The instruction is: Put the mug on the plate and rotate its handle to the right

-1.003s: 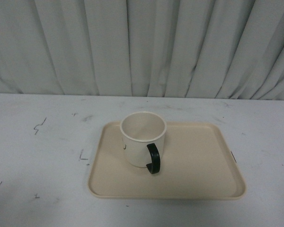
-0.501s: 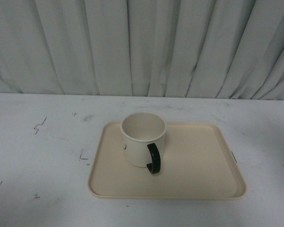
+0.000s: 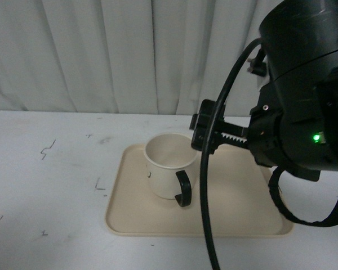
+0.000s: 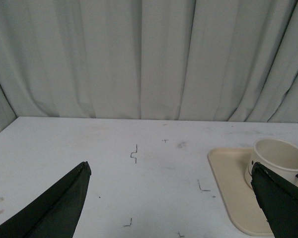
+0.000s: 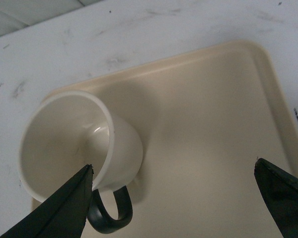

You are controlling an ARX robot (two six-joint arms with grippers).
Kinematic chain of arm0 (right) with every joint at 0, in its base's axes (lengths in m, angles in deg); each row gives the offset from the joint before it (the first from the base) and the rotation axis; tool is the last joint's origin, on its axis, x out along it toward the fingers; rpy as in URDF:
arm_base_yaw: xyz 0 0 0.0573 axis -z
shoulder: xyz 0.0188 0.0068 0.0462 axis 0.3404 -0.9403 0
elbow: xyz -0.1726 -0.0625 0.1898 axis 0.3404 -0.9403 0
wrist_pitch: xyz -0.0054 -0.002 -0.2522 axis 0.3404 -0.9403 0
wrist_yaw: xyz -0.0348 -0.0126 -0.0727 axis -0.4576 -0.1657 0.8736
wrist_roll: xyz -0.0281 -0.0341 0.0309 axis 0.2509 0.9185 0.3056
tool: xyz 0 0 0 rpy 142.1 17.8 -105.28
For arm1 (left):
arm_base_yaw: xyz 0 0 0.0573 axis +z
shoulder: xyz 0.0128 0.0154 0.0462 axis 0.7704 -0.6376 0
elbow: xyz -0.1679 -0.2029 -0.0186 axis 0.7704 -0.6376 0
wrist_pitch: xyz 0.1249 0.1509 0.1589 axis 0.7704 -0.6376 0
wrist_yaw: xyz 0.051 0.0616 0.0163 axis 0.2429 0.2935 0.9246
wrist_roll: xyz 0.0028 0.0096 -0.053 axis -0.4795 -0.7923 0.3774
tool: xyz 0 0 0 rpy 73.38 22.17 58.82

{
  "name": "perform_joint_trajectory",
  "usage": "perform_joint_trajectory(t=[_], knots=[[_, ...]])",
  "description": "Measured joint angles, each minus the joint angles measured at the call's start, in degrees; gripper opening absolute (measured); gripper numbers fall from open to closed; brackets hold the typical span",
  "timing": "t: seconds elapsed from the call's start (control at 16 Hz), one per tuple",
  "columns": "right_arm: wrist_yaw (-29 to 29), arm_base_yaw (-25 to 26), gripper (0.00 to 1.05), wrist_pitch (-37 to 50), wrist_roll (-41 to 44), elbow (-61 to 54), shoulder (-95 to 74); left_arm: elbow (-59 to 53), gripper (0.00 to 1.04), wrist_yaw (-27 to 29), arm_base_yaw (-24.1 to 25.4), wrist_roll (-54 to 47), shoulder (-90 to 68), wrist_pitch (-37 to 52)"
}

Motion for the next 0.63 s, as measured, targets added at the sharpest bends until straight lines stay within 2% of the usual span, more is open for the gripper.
perform_joint_trajectory(t=[0.63], knots=[[-2.89, -1.84, 0.98, -5.64, -10.23, 8.85, -7.8, 0.0, 0.98, 0.0, 0.0, 0.0, 0.0, 0.02]])
